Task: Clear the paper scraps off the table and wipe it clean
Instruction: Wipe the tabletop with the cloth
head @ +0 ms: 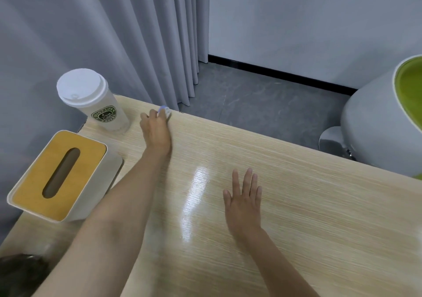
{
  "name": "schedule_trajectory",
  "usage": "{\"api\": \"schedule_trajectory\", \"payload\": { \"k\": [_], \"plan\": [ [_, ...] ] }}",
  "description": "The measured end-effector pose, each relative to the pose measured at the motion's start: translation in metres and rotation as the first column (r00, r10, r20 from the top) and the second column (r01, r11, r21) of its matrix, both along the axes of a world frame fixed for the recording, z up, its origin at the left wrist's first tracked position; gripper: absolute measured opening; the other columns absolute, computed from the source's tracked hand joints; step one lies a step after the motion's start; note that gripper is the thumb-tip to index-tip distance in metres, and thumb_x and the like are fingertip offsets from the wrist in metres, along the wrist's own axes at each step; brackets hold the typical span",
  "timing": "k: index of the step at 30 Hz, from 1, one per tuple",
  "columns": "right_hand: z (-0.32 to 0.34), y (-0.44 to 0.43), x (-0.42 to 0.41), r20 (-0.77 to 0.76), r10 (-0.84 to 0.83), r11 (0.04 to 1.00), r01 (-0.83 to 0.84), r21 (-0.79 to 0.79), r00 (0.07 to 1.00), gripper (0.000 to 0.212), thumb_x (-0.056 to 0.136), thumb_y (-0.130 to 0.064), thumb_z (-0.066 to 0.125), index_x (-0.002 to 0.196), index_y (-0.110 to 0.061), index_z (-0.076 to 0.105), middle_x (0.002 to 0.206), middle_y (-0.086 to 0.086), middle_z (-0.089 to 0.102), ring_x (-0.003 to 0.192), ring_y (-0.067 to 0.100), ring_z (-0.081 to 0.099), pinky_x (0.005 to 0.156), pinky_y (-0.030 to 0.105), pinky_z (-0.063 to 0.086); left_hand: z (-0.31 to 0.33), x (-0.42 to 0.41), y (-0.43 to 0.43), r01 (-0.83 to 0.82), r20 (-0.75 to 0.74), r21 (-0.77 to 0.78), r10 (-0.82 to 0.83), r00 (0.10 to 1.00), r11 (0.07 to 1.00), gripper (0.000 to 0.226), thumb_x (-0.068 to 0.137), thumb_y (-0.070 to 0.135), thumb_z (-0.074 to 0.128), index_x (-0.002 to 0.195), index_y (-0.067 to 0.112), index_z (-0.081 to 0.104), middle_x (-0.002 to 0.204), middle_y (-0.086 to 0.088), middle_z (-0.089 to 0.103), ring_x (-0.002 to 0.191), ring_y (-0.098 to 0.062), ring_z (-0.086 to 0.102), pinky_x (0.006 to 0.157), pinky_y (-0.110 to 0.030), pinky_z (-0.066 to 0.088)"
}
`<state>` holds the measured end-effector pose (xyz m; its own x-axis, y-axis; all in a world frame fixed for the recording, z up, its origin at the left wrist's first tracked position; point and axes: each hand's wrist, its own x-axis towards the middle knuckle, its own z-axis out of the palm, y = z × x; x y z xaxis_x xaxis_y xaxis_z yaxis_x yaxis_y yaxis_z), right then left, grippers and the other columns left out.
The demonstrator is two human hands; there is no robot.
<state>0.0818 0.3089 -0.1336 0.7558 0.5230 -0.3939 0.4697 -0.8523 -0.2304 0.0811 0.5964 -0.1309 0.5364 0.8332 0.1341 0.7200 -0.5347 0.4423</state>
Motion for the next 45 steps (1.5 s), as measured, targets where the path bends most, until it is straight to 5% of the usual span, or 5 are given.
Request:
{"api": "schedule_trajectory", "payload": {
  "k": [13,19,24,29,45],
  "plan": [
    [0.017,-0.027,-0.003,-0.085,0.012,0.98,0.005,0.2,0.996,0.059,0.101,-0.038,0.03,0.152,-0.023,0.004,0.159,0.006,-0.015,0.145,0.017,-0.017,0.117,0.034,-0.01,-0.012,-0.072,-0.134,0.421,0.216,-0.092,-0.395,0.893,0.902,0.062,0.065,-0.021,0.049,0.113,0.012,0.069,0.103,-0.006,0.067,0.079,-0.025,0.043,0.072,-0.033,0.04],
    [0.017,-0.039,-0.055,-0.06,-0.025,0.971,0.038,0.235,0.998,0.056,0.102,-0.031,0.03,0.152,-0.017,0.012,0.159,0.012,-0.009,0.147,0.022,-0.01,0.118,0.036,-0.006,-0.008,-0.189,-0.202,0.8,0.131,-0.073,-0.79,0.599,0.595,0.055,0.075,-0.009,0.049,0.118,0.024,0.06,0.116,0.003,0.064,0.077,-0.019,0.044,0.066,-0.029,0.041],
    [0.017,-0.051,-0.078,-0.018,-0.016,0.976,0.019,0.216,1.0,0.062,0.096,-0.044,0.011,0.152,-0.017,0.007,0.158,0.01,-0.013,0.143,0.016,-0.019,0.116,0.033,-0.012,0.017,-0.156,-0.145,0.308,0.251,-0.094,-0.277,0.927,0.947,0.053,0.08,-0.013,0.053,0.123,0.016,0.063,0.115,-0.004,0.061,0.095,-0.023,0.047,0.079,-0.027,0.039],
    [0.016,-0.066,-0.076,-0.002,-0.064,0.983,0.063,0.174,0.998,0.061,0.097,-0.043,0.012,0.152,-0.017,0.005,0.158,0.01,-0.017,0.143,0.016,-0.023,0.116,0.032,-0.015,0.022,-0.065,-0.074,0.062,0.058,-0.182,-0.052,0.997,0.981,0.049,0.086,-0.009,0.044,0.13,0.013,0.053,0.125,-0.017,0.05,0.113,-0.033,0.044,0.093,-0.039,0.037],
    [0.011,-0.078,-0.082,0.016,-0.123,0.979,0.118,0.168,0.992,0.054,0.102,-0.032,0.026,0.151,-0.012,0.016,0.158,0.017,-0.007,0.147,0.025,-0.009,0.119,0.04,-0.003,0.012,-0.169,-0.19,0.747,0.037,-0.04,-0.746,0.665,0.664,0.05,0.072,-0.008,0.054,0.115,0.017,0.06,0.111,-0.002,0.056,0.088,-0.023,0.044,0.054,-0.031,0.045]
  ]
}}
